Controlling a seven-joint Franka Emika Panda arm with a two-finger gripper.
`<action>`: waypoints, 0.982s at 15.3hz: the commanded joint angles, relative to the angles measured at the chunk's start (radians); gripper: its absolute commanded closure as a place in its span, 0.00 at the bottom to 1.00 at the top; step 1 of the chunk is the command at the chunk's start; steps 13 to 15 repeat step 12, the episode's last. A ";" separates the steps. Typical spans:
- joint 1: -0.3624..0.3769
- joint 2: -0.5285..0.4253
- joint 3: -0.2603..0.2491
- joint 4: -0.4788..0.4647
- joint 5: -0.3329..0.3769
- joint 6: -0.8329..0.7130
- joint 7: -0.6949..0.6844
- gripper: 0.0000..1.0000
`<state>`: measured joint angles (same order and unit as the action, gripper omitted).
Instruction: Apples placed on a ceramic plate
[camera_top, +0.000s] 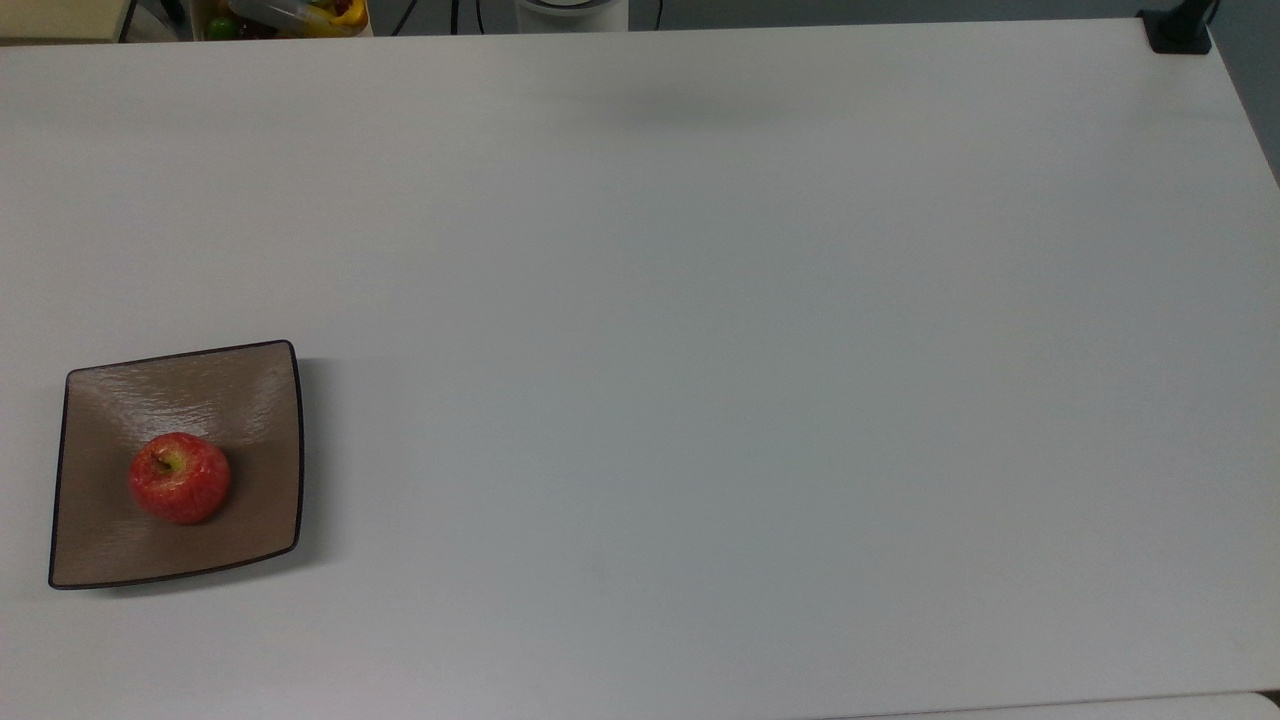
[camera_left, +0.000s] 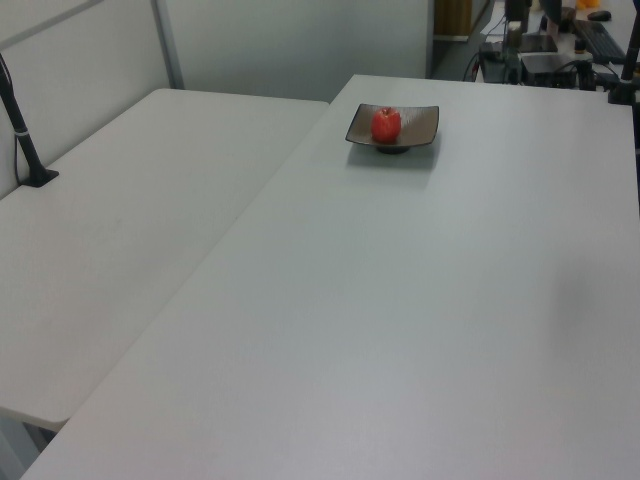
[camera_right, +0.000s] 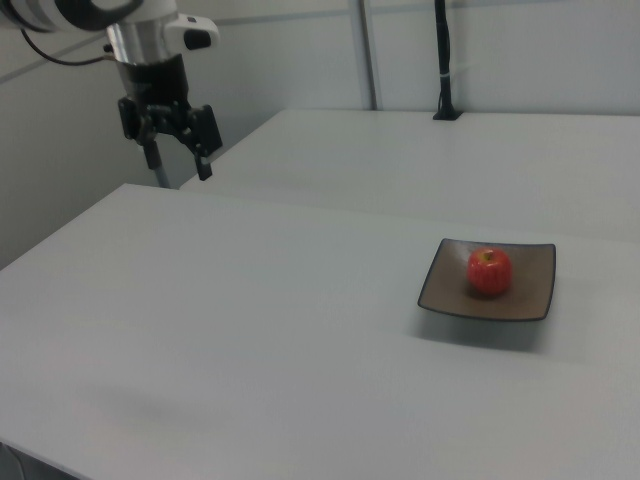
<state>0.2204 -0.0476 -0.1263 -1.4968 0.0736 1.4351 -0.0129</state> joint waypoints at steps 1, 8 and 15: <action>0.019 -0.015 -0.018 -0.117 -0.014 0.189 -0.012 0.00; 0.017 -0.012 -0.018 -0.180 -0.014 0.301 -0.068 0.00; 0.017 -0.017 -0.019 -0.178 -0.014 0.300 -0.076 0.00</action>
